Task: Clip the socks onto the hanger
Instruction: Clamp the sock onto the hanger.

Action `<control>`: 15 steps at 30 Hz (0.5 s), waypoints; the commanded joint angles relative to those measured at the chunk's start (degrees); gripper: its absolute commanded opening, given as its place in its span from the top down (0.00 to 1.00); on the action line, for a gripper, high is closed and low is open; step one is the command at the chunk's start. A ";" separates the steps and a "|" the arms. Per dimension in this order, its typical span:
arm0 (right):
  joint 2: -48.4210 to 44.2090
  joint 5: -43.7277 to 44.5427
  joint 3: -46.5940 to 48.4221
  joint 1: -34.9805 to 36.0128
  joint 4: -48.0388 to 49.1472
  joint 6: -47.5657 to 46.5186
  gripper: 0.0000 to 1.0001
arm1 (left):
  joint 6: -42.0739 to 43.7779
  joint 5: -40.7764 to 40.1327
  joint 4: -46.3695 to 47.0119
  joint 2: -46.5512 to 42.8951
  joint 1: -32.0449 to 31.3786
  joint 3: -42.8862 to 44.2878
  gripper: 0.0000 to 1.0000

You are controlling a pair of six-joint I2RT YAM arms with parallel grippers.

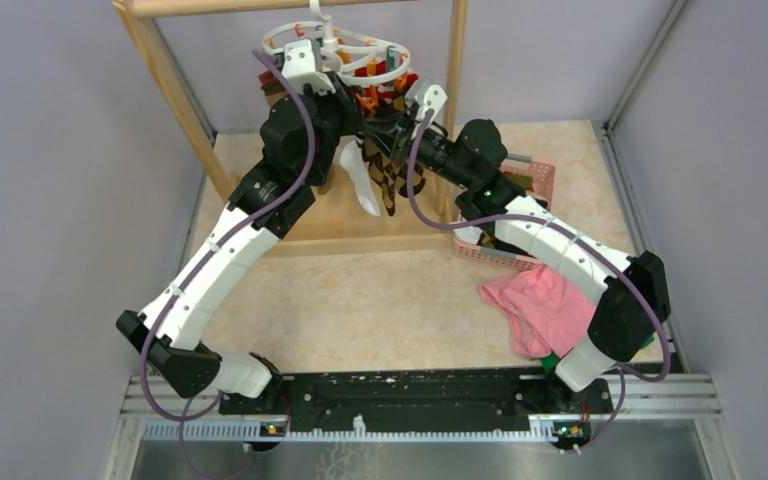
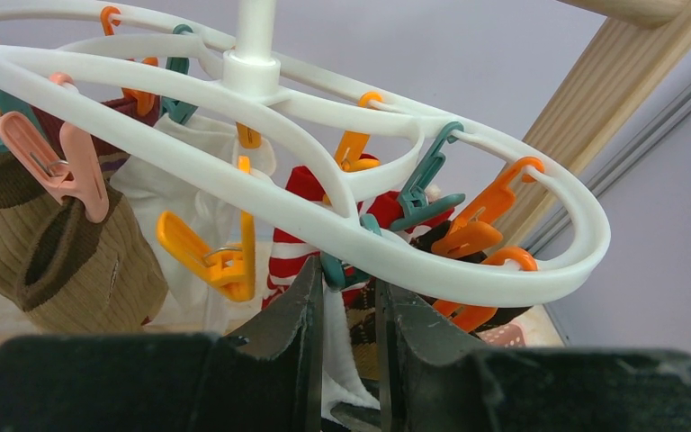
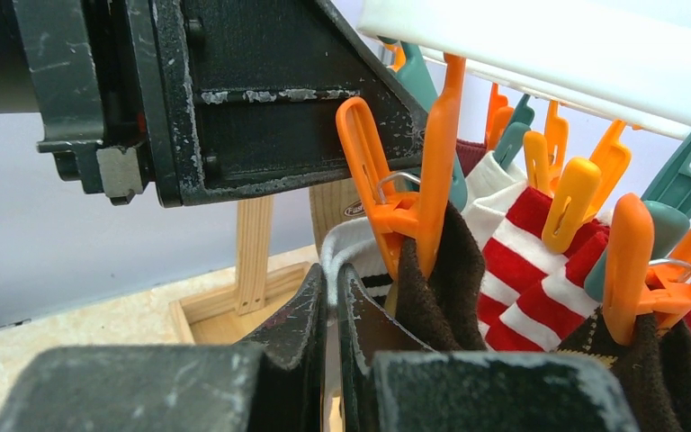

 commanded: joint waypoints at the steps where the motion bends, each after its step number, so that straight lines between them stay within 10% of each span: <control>1: -0.53 -0.65 3.57 -0.44 2.87 -0.70 1.00 | 0.20 0.44 2.21 -1.77 0.23 -0.51 0.81; 15: -1.15 2.29 2.23 -0.46 6.62 0.81 1.00 | 0.29 0.36 2.24 -1.91 0.21 -0.86 0.81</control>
